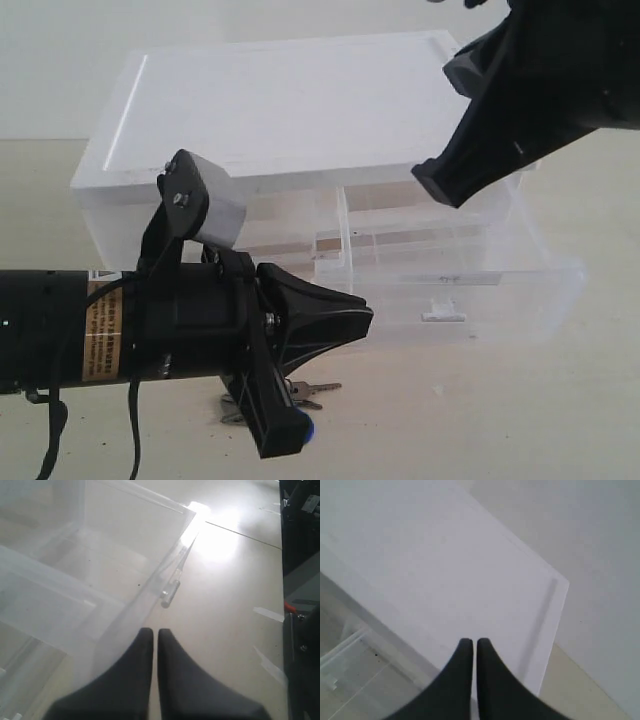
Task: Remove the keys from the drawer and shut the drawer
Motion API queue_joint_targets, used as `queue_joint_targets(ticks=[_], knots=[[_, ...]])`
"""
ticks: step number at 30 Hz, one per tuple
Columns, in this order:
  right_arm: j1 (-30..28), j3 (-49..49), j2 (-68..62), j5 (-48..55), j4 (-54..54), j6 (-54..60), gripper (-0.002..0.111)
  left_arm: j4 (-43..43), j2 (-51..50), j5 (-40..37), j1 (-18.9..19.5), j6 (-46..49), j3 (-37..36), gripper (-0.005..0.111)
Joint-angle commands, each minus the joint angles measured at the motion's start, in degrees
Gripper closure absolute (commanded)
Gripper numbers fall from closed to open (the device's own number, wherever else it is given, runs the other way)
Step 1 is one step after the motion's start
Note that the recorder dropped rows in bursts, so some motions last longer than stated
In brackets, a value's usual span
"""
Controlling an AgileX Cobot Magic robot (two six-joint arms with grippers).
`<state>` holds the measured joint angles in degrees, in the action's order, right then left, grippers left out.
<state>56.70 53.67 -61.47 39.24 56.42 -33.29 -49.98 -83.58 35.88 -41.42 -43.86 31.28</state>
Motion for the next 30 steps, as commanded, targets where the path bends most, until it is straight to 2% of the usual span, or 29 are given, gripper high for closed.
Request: queue_joint_targets(ticks=[1,4,6,8,11,13,15,16,17,18,22,26,28,30], knots=[[-0.15,0.24,4.33,2.24,0.24,-0.61,0.108,2.62,-0.13,-0.04,0.01,0.65,0.76,0.102],[-0.15,0.24,7.88,4.20,-1.72,-0.59,0.108,2.45,-0.13,-0.34,0.01,0.65,0.76,0.102],[-0.15,0.10,12.29,3.64,-12.19,8.21,0.108,-0.81,0.44,0.28,0.01,-1.91,0.76,0.102],[-0.15,0.10,14.56,5.01,-21.39,15.59,0.108,-4.71,2.33,4.49,0.01,-4.41,0.09,0.102],[-0.15,-1.77,15.76,8.39,-27.26,21.97,0.108,-6.90,8.74,9.10,0.01,-5.28,-1.54,0.102],[-0.15,-4.76,15.49,9.20,-28.14,24.08,0.108,-6.49,13.73,3.68,0.01,-5.15,-1.90,0.102],[-0.15,-7.87,14.87,7.75,-31.47,27.14,0.108,-5.13,18.98,-7.29,0.01,-5.15,-1.90,0.102],[-0.15,-9.74,14.64,6.01,-37.15,33.81,0.108,-4.33,23.31,-17.48,0.14,-5.15,-1.90,0.102],[-0.15,-10.20,14.64,6.16,-43.57,40.66,0.108,-4.43,26.29,-24.08,0.14,-5.03,-1.90,0.102],[-0.15,-10.20,14.64,7.01,-45.51,44.35,0.108,-4.43,27.59,-26.87,0.14,-5.03,-1.90,0.102],[-0.15,-11.78,9.55,9.08,-42.03,45.69,0.108,-4.88,31.23,-29.96,0.14,-5.03,-1.90,0.102],[-0.02,-12.16,6.08,5.57,-43.51,47.42,0.108,-4.99,31.24,-29.96,0.14,-5.17,-2.59,0.102],[-0.18,-12.54,5.75,5.09,-39.78,46.70,0.108,-4.99,31.24,-30.10,0.14,-5.17,-3.33,0.102],[-0.18,-12.95,4.64,5.86,-32.95,40.41,0.108,-5.02,31.24,-30.20,0.14,-5.17,-3.92,0.102]])
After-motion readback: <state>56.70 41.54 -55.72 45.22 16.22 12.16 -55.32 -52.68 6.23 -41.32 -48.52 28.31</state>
